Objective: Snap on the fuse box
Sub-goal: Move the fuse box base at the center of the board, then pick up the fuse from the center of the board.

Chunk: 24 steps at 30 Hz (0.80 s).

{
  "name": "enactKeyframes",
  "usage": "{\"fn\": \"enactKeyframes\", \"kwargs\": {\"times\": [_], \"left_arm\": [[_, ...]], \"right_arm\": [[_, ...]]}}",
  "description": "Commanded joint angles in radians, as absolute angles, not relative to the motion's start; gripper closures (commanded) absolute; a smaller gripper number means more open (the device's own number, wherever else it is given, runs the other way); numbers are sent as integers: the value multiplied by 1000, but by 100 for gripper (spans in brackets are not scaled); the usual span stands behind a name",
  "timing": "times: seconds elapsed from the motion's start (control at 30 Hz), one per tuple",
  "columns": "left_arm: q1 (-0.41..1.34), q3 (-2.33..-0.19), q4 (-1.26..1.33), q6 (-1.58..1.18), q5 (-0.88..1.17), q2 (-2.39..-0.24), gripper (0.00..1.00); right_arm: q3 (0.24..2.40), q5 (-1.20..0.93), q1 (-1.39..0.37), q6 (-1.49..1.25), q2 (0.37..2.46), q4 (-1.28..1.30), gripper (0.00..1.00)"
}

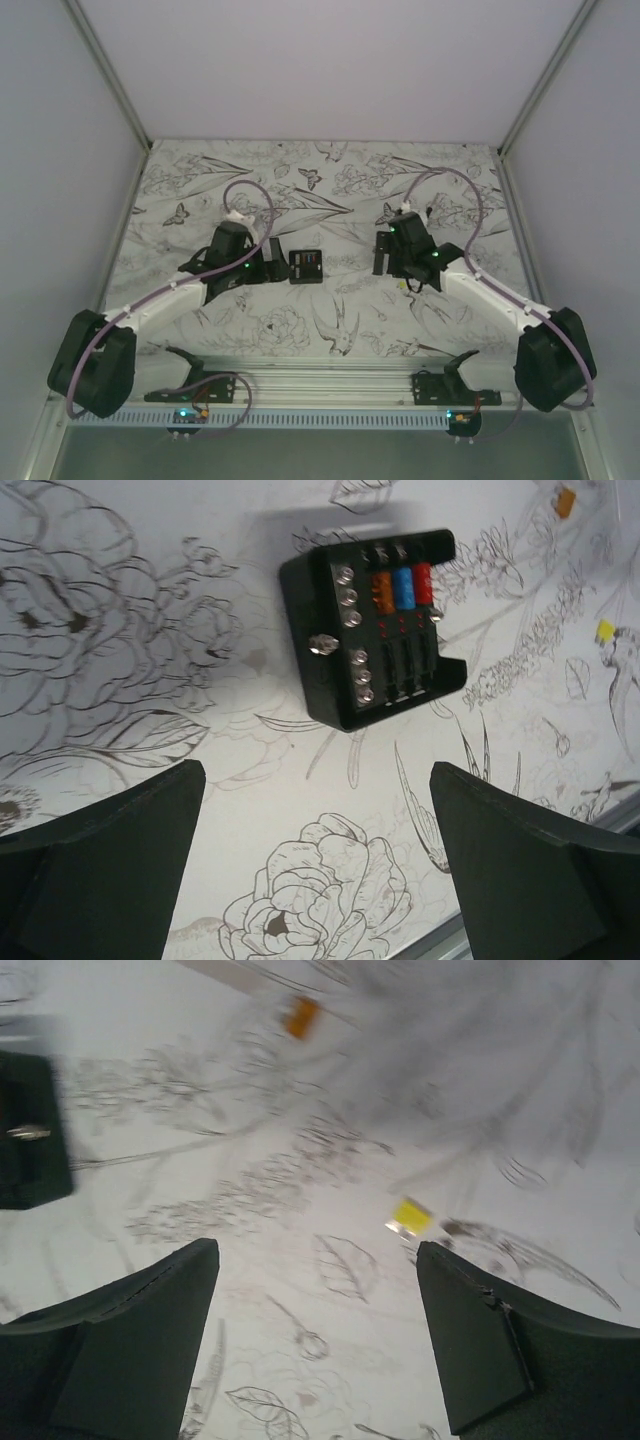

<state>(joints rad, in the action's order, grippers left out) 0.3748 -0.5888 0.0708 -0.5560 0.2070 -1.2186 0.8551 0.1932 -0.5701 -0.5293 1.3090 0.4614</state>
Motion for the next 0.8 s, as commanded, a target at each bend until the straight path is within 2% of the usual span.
{"fn": "enactKeyframes", "kwargs": {"times": [0.0, 0.27, 0.43, 0.67, 0.77], "left_arm": [[426, -632, 63, -512, 231, -1260, 0], [443, -654, 62, -505, 249, -1334, 0], [443, -656, 62, -496, 238, -1354, 0], [444, -655, 59, -498, 239, -1362, 0], [444, -653, 59, -499, 237, -1360, 0]], "right_arm": [[796, 294, -503, -659, 1251, 574, 15], [775, 324, -480, -747, 1307, 564, 27], [776, 326, -479, -794, 1372, 533, 28], [785, 372, -480, -834, 1426, 494, 45], [803, 373, -480, -839, 1456, 499, 49]]}}
